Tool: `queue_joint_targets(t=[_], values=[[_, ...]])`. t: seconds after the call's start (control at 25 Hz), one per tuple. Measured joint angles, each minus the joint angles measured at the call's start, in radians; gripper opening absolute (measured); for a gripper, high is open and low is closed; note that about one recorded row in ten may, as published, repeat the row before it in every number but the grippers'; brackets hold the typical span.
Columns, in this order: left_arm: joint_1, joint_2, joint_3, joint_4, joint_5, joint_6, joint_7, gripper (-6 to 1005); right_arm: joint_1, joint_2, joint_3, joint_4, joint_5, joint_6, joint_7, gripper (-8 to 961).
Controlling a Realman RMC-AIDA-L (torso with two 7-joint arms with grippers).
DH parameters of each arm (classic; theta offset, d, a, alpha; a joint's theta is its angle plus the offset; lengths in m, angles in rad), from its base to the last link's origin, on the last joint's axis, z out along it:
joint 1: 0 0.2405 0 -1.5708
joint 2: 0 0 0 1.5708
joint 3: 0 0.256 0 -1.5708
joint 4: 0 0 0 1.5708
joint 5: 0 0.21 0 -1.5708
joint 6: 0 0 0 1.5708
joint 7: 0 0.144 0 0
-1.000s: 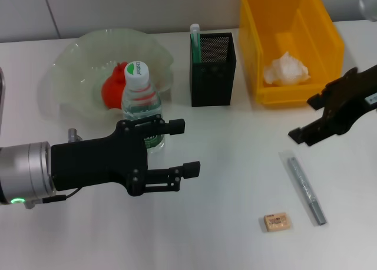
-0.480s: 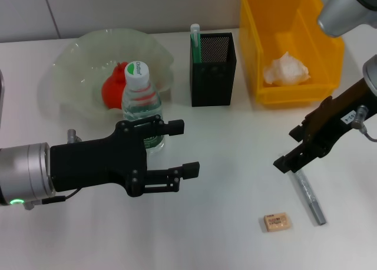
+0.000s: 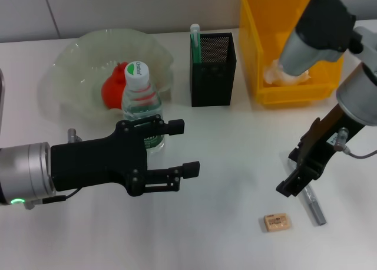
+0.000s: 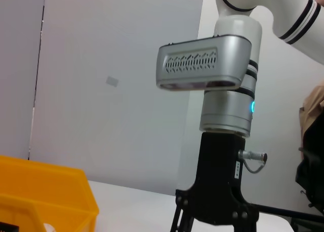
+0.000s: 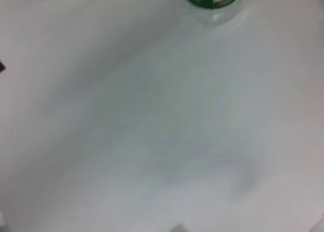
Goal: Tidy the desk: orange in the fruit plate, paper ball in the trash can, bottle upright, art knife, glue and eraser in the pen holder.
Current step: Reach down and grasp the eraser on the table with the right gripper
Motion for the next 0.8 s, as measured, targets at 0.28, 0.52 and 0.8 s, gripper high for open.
queue_joint_targets(t=[0.28,0.52,0.8], values=[[0.000,-0.001,0.000,0.000,0.000,-0.001,0.000,812,0.019,0.002,-0.077,0.045,-0.007,0.020,0.009,787],[0.003,-0.001,0.000,-0.001,0.000,-0.003,0.001,813,0.021,0.004,-0.140,0.064,-0.004,0.043,0.019,787],[0.003,-0.001,0.000,-0.002,0.000,-0.003,0.002,812,0.036,0.004,-0.193,0.101,-0.001,0.066,0.023,786]])
